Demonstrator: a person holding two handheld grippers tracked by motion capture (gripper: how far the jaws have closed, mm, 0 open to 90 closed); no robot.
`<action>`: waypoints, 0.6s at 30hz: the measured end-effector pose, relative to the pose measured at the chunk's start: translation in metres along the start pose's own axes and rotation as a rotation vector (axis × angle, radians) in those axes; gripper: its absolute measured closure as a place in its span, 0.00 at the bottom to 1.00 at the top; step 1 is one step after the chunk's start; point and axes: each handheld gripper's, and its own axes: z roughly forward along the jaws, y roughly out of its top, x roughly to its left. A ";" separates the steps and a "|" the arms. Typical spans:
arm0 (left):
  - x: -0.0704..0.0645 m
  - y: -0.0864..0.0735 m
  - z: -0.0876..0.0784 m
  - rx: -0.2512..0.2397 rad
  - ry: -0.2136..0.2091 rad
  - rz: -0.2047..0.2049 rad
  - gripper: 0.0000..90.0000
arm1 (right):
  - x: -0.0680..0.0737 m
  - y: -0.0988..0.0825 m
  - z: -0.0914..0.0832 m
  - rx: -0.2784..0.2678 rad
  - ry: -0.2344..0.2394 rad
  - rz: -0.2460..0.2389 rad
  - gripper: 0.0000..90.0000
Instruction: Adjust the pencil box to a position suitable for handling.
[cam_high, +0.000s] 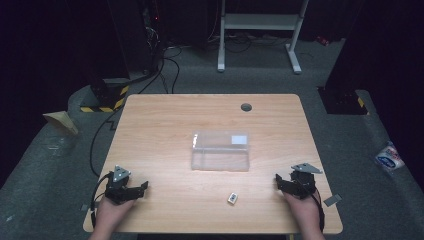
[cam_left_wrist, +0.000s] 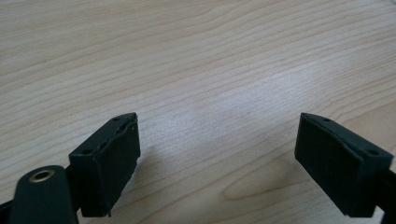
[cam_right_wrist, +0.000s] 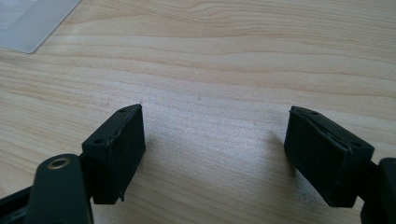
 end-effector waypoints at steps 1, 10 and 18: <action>-0.001 0.000 -0.001 -0.006 -0.001 -0.004 0.16 | 0.000 0.000 0.000 0.000 0.000 0.000 0.22; -0.018 0.010 -0.004 -0.032 -0.029 0.021 0.16 | 0.000 0.000 0.000 -0.001 -0.004 0.004 0.23; -0.038 0.018 -0.003 -0.058 -0.070 0.049 0.16 | 0.000 0.000 0.000 -0.001 -0.005 0.003 0.23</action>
